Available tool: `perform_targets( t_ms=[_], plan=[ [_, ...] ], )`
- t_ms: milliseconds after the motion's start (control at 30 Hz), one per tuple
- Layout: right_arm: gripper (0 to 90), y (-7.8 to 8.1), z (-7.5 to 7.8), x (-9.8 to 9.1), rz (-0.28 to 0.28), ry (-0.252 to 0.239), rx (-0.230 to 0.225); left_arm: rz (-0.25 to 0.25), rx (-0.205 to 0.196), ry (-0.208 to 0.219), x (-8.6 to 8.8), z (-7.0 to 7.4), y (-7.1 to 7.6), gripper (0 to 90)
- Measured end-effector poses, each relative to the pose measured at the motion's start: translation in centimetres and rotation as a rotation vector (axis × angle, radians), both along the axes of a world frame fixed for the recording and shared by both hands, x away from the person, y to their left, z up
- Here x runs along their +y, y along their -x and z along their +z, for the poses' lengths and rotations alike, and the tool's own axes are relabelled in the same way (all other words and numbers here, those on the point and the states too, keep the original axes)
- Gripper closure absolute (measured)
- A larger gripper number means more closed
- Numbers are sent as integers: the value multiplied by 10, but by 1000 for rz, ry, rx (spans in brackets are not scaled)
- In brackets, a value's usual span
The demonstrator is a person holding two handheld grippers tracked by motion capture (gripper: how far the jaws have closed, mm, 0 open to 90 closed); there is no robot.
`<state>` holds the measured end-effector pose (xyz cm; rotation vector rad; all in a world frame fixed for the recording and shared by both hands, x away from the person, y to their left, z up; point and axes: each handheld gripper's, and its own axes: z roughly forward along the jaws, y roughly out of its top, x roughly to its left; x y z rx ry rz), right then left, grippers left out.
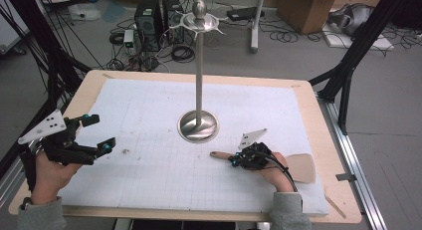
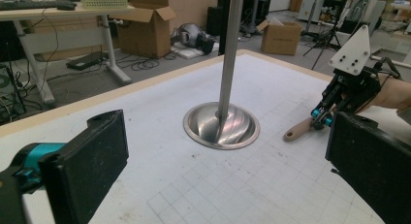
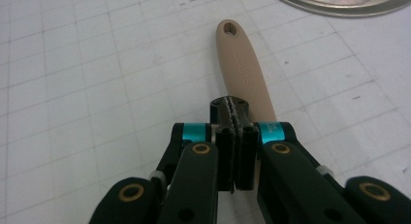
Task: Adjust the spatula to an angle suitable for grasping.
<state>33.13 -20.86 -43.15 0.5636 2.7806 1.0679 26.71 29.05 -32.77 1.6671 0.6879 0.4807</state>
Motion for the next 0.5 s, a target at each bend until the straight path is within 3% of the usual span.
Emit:
perform_targets(
  t_ms=[500],
  plan=[
    [900,-11,-3,-7,-135,-31,-13,12,6,-9,2,-2,2,20]
  ],
)
